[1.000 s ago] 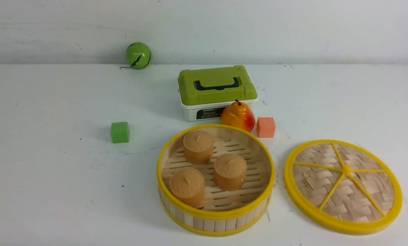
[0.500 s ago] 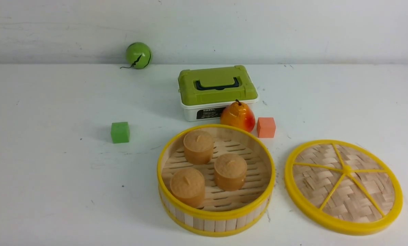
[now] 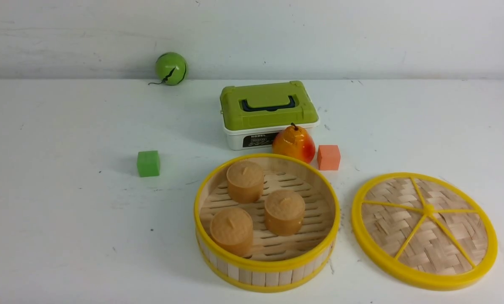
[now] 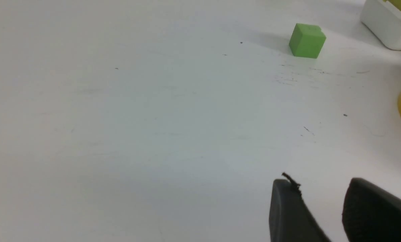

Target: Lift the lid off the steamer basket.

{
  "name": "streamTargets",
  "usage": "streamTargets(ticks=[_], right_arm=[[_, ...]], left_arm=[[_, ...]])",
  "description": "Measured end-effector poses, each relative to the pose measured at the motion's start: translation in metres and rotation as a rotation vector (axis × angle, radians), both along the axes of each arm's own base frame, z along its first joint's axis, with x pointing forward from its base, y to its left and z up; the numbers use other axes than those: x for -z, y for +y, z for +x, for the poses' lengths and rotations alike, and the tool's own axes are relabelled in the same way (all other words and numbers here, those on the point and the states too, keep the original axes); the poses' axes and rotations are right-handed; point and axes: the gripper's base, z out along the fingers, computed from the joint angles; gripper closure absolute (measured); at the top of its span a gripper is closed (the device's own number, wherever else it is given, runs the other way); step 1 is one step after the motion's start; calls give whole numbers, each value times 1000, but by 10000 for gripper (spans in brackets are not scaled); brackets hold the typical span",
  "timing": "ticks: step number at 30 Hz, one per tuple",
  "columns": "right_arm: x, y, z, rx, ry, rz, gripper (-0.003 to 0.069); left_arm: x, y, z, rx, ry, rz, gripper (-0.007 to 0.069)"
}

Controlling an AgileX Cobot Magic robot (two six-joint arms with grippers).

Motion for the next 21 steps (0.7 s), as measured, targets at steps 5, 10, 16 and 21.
streamTargets(ticks=[5, 10, 16, 21], right_arm=[[0, 0, 0, 0, 2, 1, 676], [0, 0, 0, 0, 4, 1, 676], [0, 0, 0, 0, 4, 1, 673], [0, 0, 0, 0, 4, 1, 671]], left_arm=[[0, 0, 0, 0, 0, 0, 385], [0, 0, 0, 0, 0, 0, 385], [0, 0, 0, 0, 0, 0, 385], [0, 0, 0, 0, 0, 0, 385]])
